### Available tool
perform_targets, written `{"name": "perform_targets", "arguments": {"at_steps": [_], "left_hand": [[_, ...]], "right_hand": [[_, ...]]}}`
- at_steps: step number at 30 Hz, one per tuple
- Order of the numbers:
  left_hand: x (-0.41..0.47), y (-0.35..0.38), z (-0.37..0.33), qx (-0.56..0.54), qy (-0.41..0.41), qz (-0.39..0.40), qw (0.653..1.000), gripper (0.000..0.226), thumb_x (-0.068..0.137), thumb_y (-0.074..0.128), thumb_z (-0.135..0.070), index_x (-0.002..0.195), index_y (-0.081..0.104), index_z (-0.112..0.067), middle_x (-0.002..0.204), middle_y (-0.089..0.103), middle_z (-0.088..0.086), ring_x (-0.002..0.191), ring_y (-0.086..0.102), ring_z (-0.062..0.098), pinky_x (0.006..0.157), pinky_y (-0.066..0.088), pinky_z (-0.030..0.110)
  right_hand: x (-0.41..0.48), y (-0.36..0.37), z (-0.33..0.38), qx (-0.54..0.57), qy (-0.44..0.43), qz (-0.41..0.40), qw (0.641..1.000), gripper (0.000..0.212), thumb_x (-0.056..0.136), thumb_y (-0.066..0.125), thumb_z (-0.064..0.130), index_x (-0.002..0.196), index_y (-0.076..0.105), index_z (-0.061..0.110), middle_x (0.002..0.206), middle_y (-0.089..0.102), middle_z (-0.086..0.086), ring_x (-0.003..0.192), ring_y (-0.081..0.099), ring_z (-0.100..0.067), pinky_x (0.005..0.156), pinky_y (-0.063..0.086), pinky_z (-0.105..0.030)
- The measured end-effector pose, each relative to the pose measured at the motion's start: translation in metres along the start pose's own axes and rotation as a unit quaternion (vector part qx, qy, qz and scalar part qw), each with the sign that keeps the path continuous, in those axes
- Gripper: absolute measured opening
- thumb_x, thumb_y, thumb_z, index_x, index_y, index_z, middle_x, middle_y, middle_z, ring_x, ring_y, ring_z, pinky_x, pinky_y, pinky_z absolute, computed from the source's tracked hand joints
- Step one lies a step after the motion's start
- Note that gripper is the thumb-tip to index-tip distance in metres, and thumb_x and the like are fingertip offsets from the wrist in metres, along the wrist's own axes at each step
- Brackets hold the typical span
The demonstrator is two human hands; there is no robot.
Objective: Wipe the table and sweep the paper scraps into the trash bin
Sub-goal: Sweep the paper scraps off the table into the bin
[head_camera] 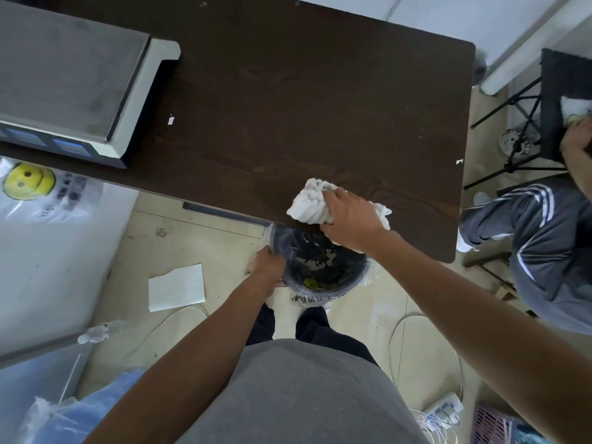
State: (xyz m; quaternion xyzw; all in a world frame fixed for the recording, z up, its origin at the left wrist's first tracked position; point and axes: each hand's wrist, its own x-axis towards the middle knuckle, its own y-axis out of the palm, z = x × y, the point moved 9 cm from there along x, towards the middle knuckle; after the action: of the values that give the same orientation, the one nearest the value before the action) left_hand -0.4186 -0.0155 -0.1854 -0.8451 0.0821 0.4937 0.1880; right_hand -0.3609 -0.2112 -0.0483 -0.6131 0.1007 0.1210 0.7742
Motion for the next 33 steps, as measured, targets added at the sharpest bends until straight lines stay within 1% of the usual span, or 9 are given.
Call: {"name": "perform_targets", "arguments": {"at_steps": [2,4,8,12,18,25,27,31,33], "left_hand": [[-0.001,0.001,-0.005,0.009,0.004,0.005,1.0,0.029,0.094,0.053,-0.008,0.121,0.062,-0.011,0.11,0.071,0.013,0.09,0.072,0.032,0.058,0.064,0.041],[-0.001,0.002,-0.009,0.022,0.012,0.006,1.0,0.032,0.092,0.052,-0.008,0.122,0.062,-0.01,0.11,0.071,0.013,0.088,0.073,0.032,0.063,0.065,0.045],[-0.004,0.0,-0.013,0.039,0.015,-0.004,0.999,0.034,0.093,0.048,-0.007,0.126,0.058,-0.008,0.115,0.068,0.014,0.093,0.07,0.032,0.066,0.065,0.045],[-0.009,0.002,-0.011,0.047,0.004,-0.007,0.999,0.04,0.093,0.048,-0.008,0.132,0.056,-0.01,0.12,0.066,0.013,0.098,0.068,0.032,0.068,0.065,0.043],[-0.009,-0.008,-0.008,0.058,0.006,-0.02,0.998,0.041,0.091,0.05,-0.012,0.13,0.058,-0.006,0.115,0.068,0.013,0.093,0.07,0.032,0.074,0.064,0.047],[-0.008,-0.049,0.008,0.022,-0.016,-0.043,0.999,0.028,0.097,0.046,-0.009,0.12,0.061,-0.006,0.101,0.069,0.012,0.076,0.072,0.029,0.067,0.065,0.047],[-0.008,-0.062,0.014,0.003,-0.025,-0.053,0.998,0.021,0.098,0.046,-0.007,0.114,0.06,-0.004,0.092,0.066,0.011,0.075,0.072,0.031,0.071,0.064,0.049],[-0.003,-0.083,0.023,-0.046,-0.037,-0.058,0.997,0.019,0.098,0.05,-0.007,0.113,0.061,-0.005,0.095,0.066,0.013,0.079,0.072,0.034,0.071,0.064,0.05],[-0.001,-0.09,0.026,-0.052,-0.038,-0.054,0.996,0.017,0.099,0.049,-0.007,0.111,0.06,-0.006,0.095,0.066,0.012,0.08,0.072,0.033,0.073,0.064,0.049]], "right_hand": [[0.002,-0.005,-0.009,0.024,0.002,0.02,1.0,0.061,0.085,0.064,0.038,0.138,0.044,0.015,0.124,0.059,-0.007,0.11,0.06,-0.03,0.087,0.049,-0.04],[0.005,-0.02,-0.029,0.021,0.038,0.006,0.999,0.063,0.086,0.064,0.04,0.14,0.041,0.017,0.123,0.058,-0.007,0.108,0.061,-0.031,0.086,0.049,-0.04],[0.001,-0.057,-0.092,0.009,0.182,-0.092,0.979,0.048,0.087,0.063,0.03,0.126,0.046,0.005,0.118,0.057,-0.018,0.105,0.059,-0.038,0.081,0.045,-0.041],[-0.01,-0.042,-0.128,0.03,0.27,-0.067,0.96,0.056,0.091,0.061,0.029,0.131,0.04,-0.004,0.125,0.053,-0.024,0.111,0.056,-0.042,0.085,0.047,-0.046],[0.013,-0.027,-0.097,0.062,0.249,-0.058,0.965,0.066,0.092,0.061,0.034,0.138,0.034,-0.003,0.133,0.049,-0.022,0.115,0.056,-0.043,0.085,0.048,-0.046],[0.05,-0.014,-0.021,0.084,0.202,-0.021,0.976,0.07,0.093,0.057,0.04,0.142,0.03,-0.002,0.139,0.047,-0.02,0.119,0.054,-0.042,0.092,0.045,-0.045],[0.051,-0.009,0.008,0.074,0.162,-0.001,0.984,0.067,0.093,0.057,0.04,0.142,0.032,0.001,0.139,0.047,-0.017,0.119,0.054,-0.04,0.093,0.045,-0.044],[0.04,0.01,0.065,0.055,0.033,0.035,0.997,0.054,0.088,0.062,0.036,0.13,0.04,0.009,0.126,0.053,-0.01,0.108,0.06,-0.035,0.078,0.043,-0.038],[0.033,0.021,0.081,0.076,-0.005,0.068,0.995,0.06,0.086,0.064,0.04,0.134,0.041,0.014,0.125,0.056,-0.007,0.109,0.061,-0.032,0.082,0.045,-0.037]]}}
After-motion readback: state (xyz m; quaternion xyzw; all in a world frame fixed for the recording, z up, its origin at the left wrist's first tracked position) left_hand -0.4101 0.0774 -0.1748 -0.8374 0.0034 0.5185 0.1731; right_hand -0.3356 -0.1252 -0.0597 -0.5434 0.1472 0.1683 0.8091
